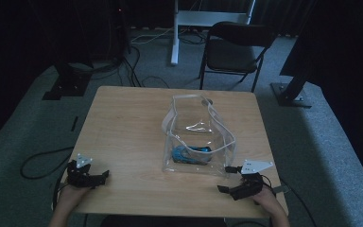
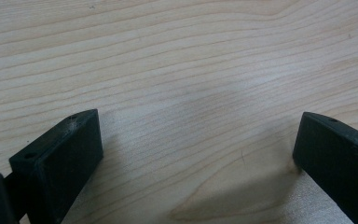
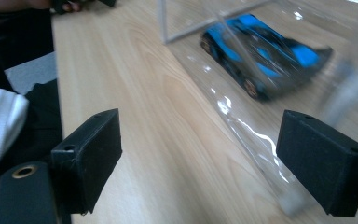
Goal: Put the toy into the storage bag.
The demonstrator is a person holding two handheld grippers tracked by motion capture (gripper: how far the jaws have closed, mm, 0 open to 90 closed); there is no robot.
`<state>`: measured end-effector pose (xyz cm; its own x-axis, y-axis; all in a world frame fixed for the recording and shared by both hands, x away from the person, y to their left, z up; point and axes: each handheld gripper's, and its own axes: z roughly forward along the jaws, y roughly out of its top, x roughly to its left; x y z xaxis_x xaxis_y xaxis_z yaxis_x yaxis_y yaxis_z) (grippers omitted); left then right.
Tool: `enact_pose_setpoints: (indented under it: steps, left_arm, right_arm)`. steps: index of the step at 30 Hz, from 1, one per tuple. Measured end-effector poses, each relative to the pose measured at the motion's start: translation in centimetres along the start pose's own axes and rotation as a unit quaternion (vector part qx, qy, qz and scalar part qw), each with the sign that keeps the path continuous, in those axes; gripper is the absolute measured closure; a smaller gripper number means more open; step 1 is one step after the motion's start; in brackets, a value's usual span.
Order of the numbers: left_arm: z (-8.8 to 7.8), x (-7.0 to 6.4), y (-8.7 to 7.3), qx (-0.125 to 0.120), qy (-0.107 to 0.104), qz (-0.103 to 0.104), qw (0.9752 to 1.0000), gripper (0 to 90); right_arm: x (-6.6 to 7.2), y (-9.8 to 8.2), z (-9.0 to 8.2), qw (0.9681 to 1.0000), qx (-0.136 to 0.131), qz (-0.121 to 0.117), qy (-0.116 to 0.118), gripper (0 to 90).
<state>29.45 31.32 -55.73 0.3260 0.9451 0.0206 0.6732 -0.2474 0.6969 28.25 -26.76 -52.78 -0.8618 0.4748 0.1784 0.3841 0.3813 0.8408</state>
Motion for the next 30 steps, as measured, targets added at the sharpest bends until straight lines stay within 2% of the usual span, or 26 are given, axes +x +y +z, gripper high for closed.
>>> enact_pose_setpoints:
  steps: [3, 6, 9, 16, 18, 19, 24, 30]
  left_arm:
    - [0.0, 0.0, 0.0, 0.0, 0.0, 0.0, 1.0, 1.9]
    - [0.0, 0.0, 0.0, 0.0, 0.0, 0.0, 1.0, 1.9]
    - [0.0, 0.0, 0.0, 0.0, 0.0, 0.0, 1.0, 1.9]
    - [0.0, 0.0, 0.0, 0.0, 0.0, 0.0, 1.0, 1.9]
    - [0.0, 0.0, 0.0, 0.0, 0.0, 0.0, 1.0, 1.9]
    - [0.0, 0.0, 0.0, 0.0, 0.0, 0.0, 1.0, 1.9]
    - [0.0, 0.0, 0.0, 0.0, 0.0, 0.0, 1.0, 1.9]
    - [0.0, 0.0, 0.0, -0.001, 0.0, 0.0, 1.0, 1.9]
  right_arm:
    - [-0.3, -0.6, 0.0, 1.0, 0.001, -0.001, 0.0, 14.2]
    - [-0.4, -1.3, -0.1, 0.9999, 0.013, -0.003, -0.005, 14.2]
    - [-0.6, -1.8, -0.3, 0.9998, 0.018, 0.004, -0.008, 14.2]
    - [-0.9, -2.4, -0.2, 0.9969, 0.038, 0.012, -0.067, 13.3]
    - [-0.9, -2.4, -0.1, 0.9964, 0.04, 0.01, -0.073, 13.2]
    - [-0.9, -2.5, 0.1, 0.995, 0.042, 0.008, -0.09, 13.0]
    - [-1.2, -2.6, 0.5, 0.9889, 0.043, 0.01, -0.142, 12.0]
    - [-1.3, -2.9, 0.7, 0.9833, 0.049, 0.021, -0.174, 11.1]
